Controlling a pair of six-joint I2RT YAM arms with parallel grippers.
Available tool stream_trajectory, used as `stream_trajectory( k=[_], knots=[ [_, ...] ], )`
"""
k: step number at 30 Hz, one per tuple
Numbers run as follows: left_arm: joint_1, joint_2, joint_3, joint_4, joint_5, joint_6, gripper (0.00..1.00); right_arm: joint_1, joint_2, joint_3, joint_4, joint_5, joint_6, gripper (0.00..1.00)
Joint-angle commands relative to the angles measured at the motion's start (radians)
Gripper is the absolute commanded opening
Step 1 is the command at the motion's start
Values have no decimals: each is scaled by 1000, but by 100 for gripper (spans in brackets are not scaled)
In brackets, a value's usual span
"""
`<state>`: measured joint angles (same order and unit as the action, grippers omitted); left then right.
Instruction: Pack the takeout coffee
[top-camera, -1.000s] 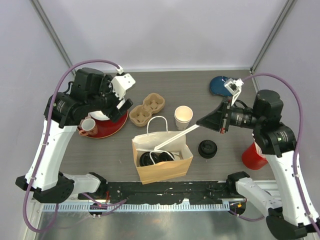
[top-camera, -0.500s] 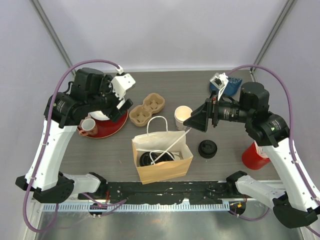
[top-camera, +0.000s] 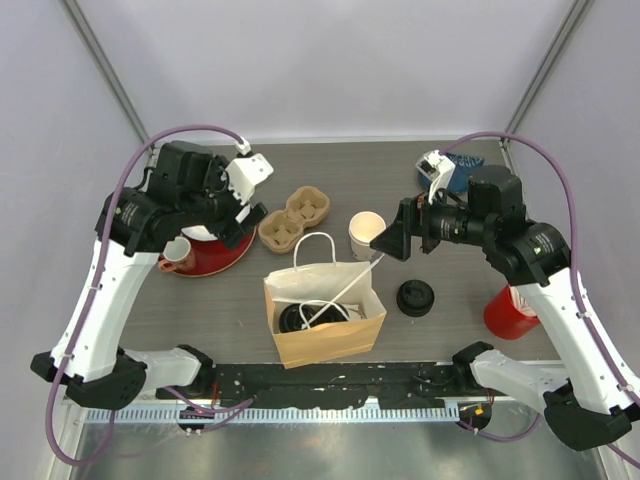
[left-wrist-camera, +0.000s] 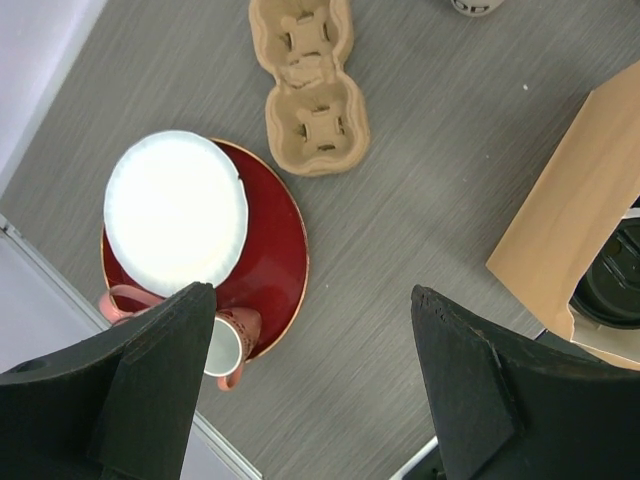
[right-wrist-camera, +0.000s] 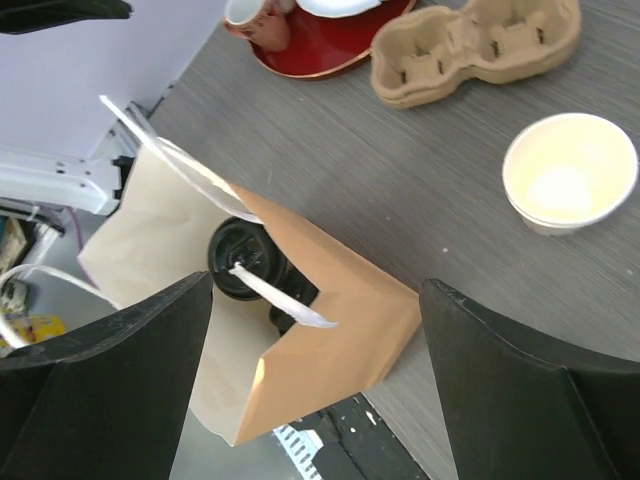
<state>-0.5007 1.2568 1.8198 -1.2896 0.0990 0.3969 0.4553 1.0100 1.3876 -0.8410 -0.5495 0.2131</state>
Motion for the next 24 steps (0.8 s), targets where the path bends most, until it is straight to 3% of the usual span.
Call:
stream_trajectory(
  k=[1,8,10,16,24],
  knots=[
    [33,-16,-92,99,5,-16,83,3,-28,-7,20,143,-20,90],
    [184,-48,-283,413,-47,-122,86,-24,12,-7,100,605,-15,92],
    [252,-57,-370,495,-51,-183,87,-56,21,-25,163,677,-15,93],
    [396,-122,-653,838,-47,-306,91,-280,32,-168,333,769,-7,93],
    [494,-168,-986,1255,-67,-392,98,-331,-4,-441,707,798,-83,94]
  ],
)
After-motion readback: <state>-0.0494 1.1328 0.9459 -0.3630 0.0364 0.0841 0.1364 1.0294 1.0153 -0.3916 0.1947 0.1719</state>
